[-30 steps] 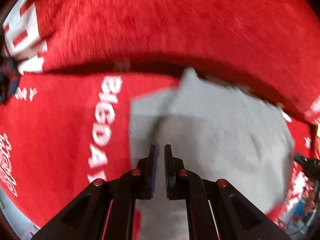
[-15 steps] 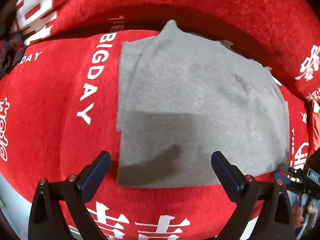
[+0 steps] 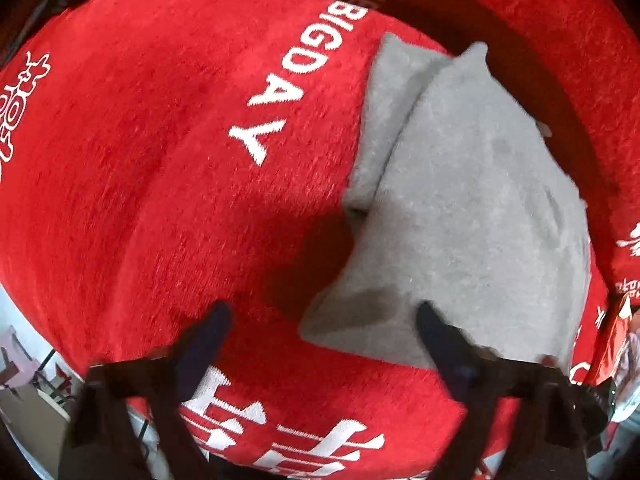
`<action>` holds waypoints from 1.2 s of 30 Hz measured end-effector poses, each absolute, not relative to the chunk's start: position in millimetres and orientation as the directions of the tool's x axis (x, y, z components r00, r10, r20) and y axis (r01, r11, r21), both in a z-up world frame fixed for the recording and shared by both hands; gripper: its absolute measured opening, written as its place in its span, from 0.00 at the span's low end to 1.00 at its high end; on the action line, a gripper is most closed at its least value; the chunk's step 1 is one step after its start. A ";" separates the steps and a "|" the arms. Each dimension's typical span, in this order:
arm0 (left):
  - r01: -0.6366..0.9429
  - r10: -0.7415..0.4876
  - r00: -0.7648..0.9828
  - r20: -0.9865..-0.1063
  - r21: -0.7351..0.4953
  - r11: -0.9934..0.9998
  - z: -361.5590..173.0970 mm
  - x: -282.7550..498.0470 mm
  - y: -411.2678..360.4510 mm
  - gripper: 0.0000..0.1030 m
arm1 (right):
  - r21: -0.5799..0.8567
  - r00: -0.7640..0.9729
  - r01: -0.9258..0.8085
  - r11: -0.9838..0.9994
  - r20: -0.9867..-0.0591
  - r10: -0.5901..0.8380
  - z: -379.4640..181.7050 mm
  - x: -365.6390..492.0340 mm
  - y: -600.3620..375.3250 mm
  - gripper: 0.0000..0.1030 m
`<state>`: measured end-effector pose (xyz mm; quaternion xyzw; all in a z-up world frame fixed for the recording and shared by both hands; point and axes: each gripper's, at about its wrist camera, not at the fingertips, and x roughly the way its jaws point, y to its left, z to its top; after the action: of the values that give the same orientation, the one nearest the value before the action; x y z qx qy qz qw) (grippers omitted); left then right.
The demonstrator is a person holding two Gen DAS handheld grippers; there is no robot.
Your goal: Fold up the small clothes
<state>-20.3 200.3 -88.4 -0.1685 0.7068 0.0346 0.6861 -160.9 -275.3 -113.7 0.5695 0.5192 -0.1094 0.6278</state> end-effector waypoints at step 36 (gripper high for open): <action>-0.006 -0.118 0.075 -0.990 -0.119 0.993 -23.2 -19.8 144.4 0.96 | 0.456 0.135 0.497 0.738 -0.881 0.454 -81.1 -139.3 -197.8 0.09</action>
<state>-19.8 144.4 -23.2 -0.0458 0.6792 -0.0381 0.7316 -139.3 -197.8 -81.1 0.3616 0.6576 -0.0164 0.6607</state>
